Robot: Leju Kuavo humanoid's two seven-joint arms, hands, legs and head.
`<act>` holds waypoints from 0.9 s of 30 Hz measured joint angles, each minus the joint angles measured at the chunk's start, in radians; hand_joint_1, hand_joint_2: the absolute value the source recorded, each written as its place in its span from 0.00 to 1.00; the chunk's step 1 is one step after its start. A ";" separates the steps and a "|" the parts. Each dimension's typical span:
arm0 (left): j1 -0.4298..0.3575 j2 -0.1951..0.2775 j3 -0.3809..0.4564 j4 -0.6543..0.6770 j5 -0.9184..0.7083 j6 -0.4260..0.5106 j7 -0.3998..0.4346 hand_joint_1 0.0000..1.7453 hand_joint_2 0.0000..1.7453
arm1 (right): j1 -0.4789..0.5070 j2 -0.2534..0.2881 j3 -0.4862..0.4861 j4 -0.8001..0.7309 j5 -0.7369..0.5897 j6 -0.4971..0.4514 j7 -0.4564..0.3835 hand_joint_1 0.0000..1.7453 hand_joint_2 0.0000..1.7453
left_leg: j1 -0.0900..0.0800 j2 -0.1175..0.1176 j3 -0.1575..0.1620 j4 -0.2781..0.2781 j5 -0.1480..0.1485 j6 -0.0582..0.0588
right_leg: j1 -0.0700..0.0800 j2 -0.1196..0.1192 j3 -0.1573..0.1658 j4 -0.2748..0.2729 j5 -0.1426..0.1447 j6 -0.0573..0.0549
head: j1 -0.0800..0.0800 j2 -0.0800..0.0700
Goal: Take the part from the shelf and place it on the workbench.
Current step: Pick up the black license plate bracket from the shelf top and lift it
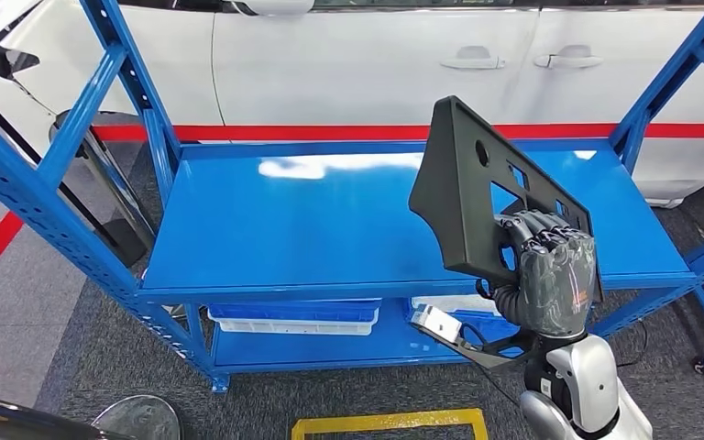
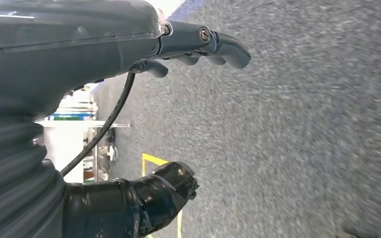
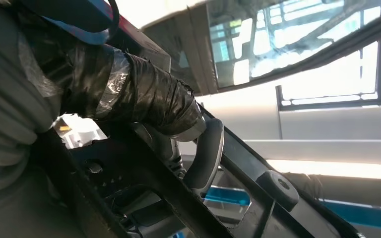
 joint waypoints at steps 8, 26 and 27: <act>0.000 -0.002 0.000 0.000 0.000 -0.002 0.000 0.00 1.00 | -0.001 -0.001 0.002 -0.001 0.021 -0.011 0.004 1.00 1.00 | 0.001 0.000 -0.054 0.000 0.065 -0.037 | 0.012 0.002 0.240 -0.295 0.062 -0.036 | 0.002 0.000; -0.010 -0.007 0.012 0.000 0.004 0.010 0.017 0.00 1.00 | -0.021 -0.028 0.138 -0.030 0.058 -0.015 0.041 1.00 1.00 | -0.006 0.000 0.085 -0.036 -0.045 0.005 | 0.022 0.001 0.066 -0.244 0.154 -0.034 | 0.003 0.000; -0.011 -0.008 0.015 0.000 0.004 0.010 0.017 0.00 1.00 | -0.024 -0.033 0.145 -0.032 0.045 -0.009 0.043 1.00 1.00 | -0.004 0.003 0.074 -0.039 -0.031 0.009 | 0.018 0.002 0.051 -0.199 0.104 -0.030 | 0.003 0.000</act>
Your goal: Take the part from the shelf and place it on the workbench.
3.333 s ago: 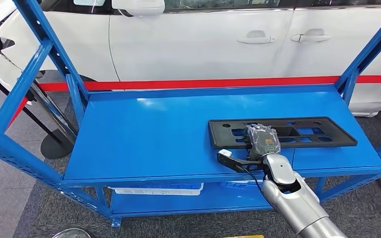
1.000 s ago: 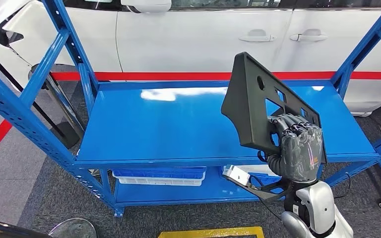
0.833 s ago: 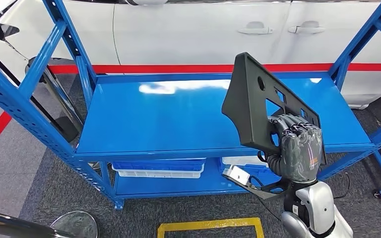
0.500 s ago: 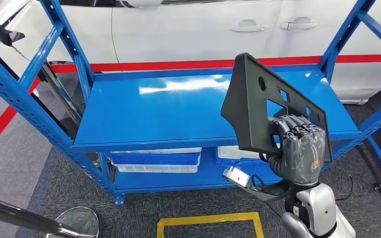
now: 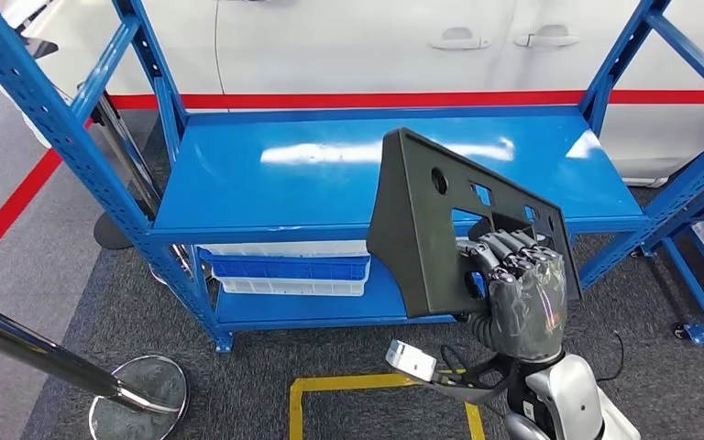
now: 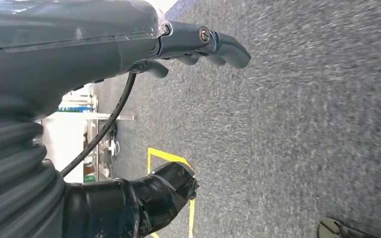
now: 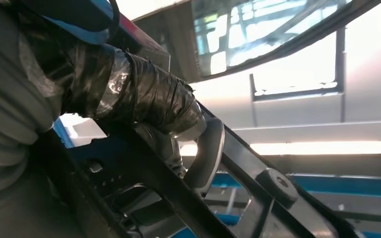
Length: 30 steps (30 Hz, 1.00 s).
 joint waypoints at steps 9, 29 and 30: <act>0.001 -0.001 0.005 0.000 -0.002 0.000 0.003 0.00 1.00 | -0.024 -0.016 0.028 -0.003 -0.034 0.028 0.002 1.00 1.00 | 0.012 0.001 -0.131 0.040 0.082 -0.033 | -0.030 -0.003 0.182 -0.062 -0.051 0.033 | -0.001 0.000; 0.002 -0.006 0.020 0.000 0.008 0.001 -0.002 0.00 1.00 | -0.047 -0.047 0.032 -0.039 -0.153 0.099 0.010 1.00 1.00 | -0.008 0.002 0.028 -0.030 0.006 -0.005 | -0.005 0.008 0.041 -0.083 0.061 0.001 | 0.002 0.000; 0.001 -0.007 0.024 0.000 0.009 0.001 -0.002 0.00 1.00 | -0.047 -0.051 0.031 -0.042 -0.154 0.100 0.010 1.00 1.00 | -0.005 0.011 0.023 -0.043 0.020 0.000 | -0.005 0.010 0.026 -0.046 0.024 0.006 | 0.003 0.000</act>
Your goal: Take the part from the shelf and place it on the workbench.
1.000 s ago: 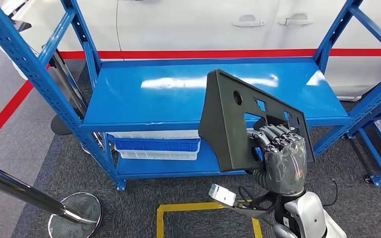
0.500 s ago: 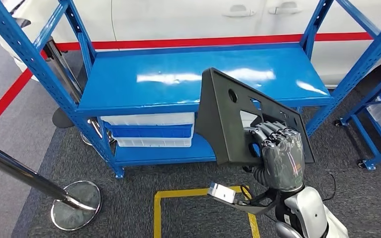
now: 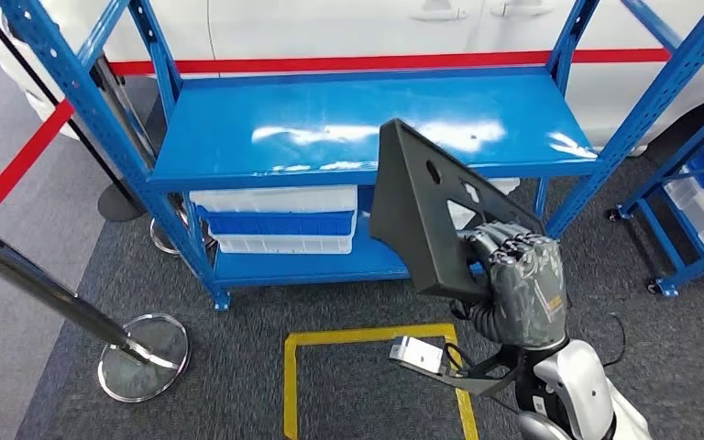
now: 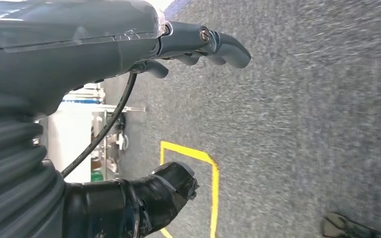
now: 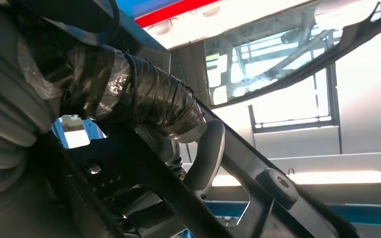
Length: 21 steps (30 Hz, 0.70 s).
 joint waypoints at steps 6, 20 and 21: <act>-0.001 -0.002 0.005 0.000 0.002 0.000 -0.002 0.00 1.00 | 0.001 -0.007 -0.002 -0.004 -0.009 0.009 -0.001 1.00 1.00 | 0.008 0.048 -0.078 0.026 0.039 -0.006 | -0.029 -0.017 0.003 0.172 -0.074 0.040 | 0.001 0.000; -0.003 -0.010 0.006 0.000 -0.001 0.000 -0.002 0.00 1.00 | -0.011 -0.009 -0.015 -0.013 -0.025 0.012 -0.014 1.00 1.00 | 0.018 -0.018 -0.188 0.374 -0.149 -0.051 | -0.005 0.013 0.030 -0.040 0.039 -0.039 | -0.001 0.000; -0.004 -0.010 0.006 0.000 -0.001 0.000 -0.002 0.00 1.00 | -0.011 -0.009 -0.015 -0.013 -0.025 0.012 -0.014 1.00 1.00 | 0.017 -0.021 -0.155 0.347 -0.125 -0.044 | -0.003 0.025 0.015 -0.039 0.051 -0.038 | -0.001 0.000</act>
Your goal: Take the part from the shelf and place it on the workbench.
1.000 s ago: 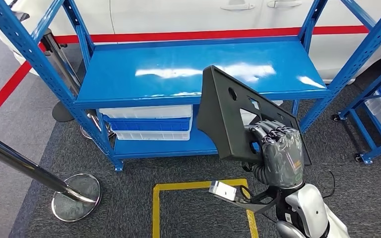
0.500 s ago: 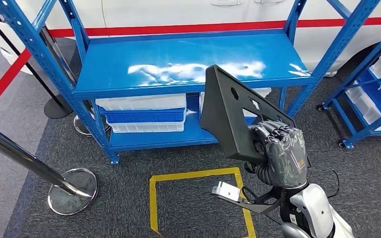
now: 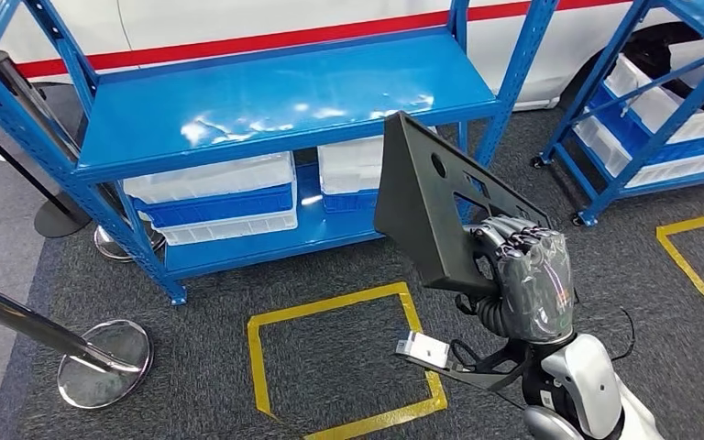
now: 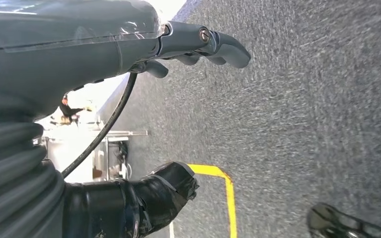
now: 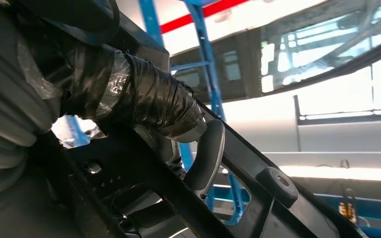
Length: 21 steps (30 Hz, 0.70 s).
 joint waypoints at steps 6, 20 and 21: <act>-0.003 0.001 0.000 0.000 -0.001 0.000 0.000 0.00 1.00 | -0.001 0.000 -0.006 -0.004 -0.004 0.002 0.000 1.00 1.00 | -0.015 -0.074 0.203 -0.299 0.037 0.024 | -0.006 0.059 -0.039 -0.012 0.070 0.032 | 0.000 0.000; -0.004 -0.002 0.002 0.000 -0.011 -0.002 0.000 0.00 1.00 | 0.010 -0.010 -0.034 -0.011 -0.028 0.017 0.000 1.00 1.00 | -0.010 0.100 0.013 -0.257 0.172 0.011 | -0.010 -0.094 0.137 0.012 -0.128 0.053 | 0.003 0.000; -0.005 -0.002 0.003 0.000 -0.012 -0.002 0.000 0.00 1.00 | 0.011 -0.011 -0.037 -0.012 -0.029 0.018 0.000 1.00 1.00 | -0.009 0.108 0.015 -0.257 0.179 0.005 | -0.005 -0.087 0.137 0.002 -0.129 0.040 | 0.004 0.000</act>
